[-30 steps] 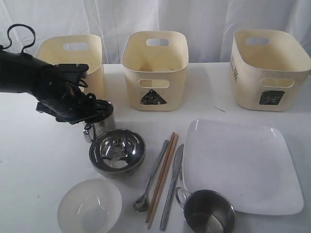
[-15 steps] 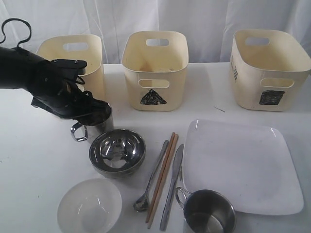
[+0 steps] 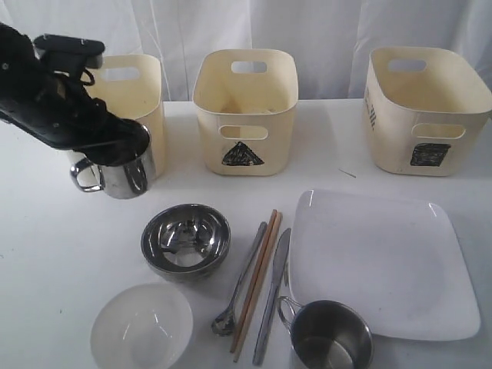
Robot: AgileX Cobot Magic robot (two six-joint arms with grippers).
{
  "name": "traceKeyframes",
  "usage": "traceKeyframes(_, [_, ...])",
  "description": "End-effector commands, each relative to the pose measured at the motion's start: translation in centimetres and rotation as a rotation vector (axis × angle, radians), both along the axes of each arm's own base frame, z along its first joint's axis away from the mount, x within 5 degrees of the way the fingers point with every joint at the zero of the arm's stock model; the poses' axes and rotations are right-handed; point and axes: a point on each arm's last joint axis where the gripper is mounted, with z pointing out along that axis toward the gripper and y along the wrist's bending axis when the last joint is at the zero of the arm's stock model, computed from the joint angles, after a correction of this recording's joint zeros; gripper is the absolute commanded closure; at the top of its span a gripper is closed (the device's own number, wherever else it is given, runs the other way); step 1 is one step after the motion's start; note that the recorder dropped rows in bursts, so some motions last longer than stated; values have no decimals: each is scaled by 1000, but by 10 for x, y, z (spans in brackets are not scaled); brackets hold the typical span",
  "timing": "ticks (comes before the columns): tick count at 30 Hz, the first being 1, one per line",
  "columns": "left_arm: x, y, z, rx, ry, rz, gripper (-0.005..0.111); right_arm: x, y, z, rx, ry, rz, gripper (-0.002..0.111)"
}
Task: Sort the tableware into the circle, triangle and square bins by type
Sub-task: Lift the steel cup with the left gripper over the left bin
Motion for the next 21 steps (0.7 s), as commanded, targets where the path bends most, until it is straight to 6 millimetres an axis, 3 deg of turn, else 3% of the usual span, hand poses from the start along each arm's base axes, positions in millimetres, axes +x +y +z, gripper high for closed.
traceKeyframes(1, [-16, 7, 36, -37, -113, -19, 107, 0, 0, -1, -1, -4, -4, 92])
traceKeyframes(6, [-27, 12, 59, -58, -201, -43, 107, 0, 0, -1, -1, -4, -4, 92])
traceKeyframes(14, [-18, 11, 83, -20, -363, -89, 107, 0, 0, -1, -1, -4, -4, 92])
traceKeyframes(18, [-4, 20, 102, 2, -440, -61, 107, 0, 0, -1, -1, -4, -4, 92])
traceKeyframes(21, [17, 31, 105, 22, -465, -19, 107, 0, 0, -1, -1, -4, -4, 92])
